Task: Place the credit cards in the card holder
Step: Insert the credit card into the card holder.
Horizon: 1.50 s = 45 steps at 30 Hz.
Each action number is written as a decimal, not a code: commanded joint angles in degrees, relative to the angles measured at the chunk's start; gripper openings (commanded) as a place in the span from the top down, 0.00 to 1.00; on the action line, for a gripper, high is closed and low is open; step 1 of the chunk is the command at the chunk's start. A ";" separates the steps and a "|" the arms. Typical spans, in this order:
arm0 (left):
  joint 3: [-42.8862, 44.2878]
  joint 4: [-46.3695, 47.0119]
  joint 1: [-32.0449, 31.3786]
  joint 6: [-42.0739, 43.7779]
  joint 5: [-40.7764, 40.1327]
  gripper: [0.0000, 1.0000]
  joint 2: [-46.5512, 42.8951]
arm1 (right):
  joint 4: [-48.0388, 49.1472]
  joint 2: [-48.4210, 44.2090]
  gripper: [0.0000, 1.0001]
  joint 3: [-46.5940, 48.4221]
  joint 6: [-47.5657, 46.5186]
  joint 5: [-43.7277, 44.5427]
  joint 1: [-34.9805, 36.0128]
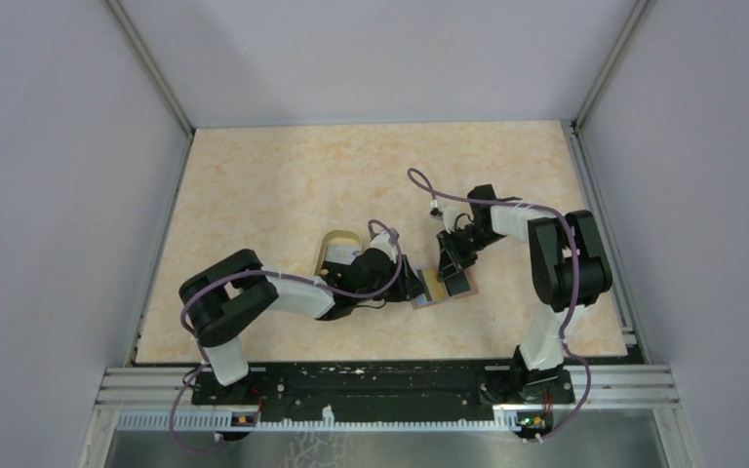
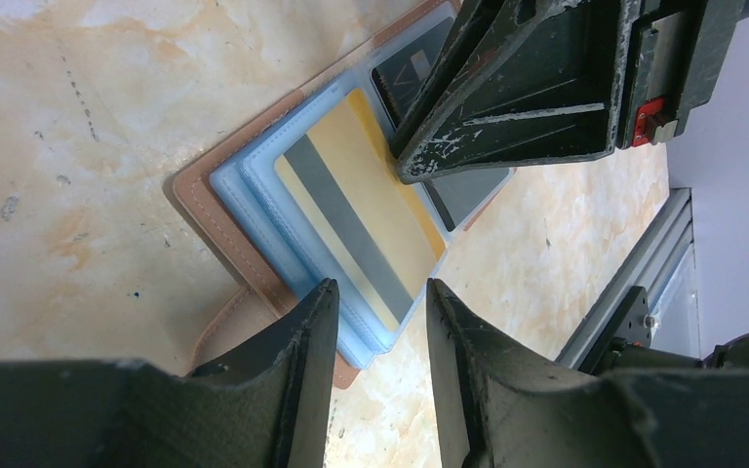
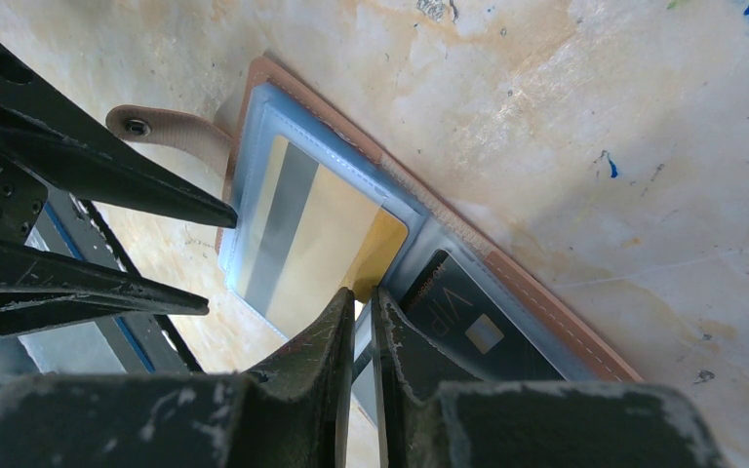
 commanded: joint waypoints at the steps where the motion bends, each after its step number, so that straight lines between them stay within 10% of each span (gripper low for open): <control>1: 1.35 1.24 -0.18 -0.33 0.02 0.55 1.01 | 0.17 2.36 0.87 -0.14 -1.47 1.26 1.10; 45: -1.54 9.51 -0.20 -2.45 0.70 0.47 0.30 | -0.93 2.43 0.86 0.37 -2.32 -0.62 1.07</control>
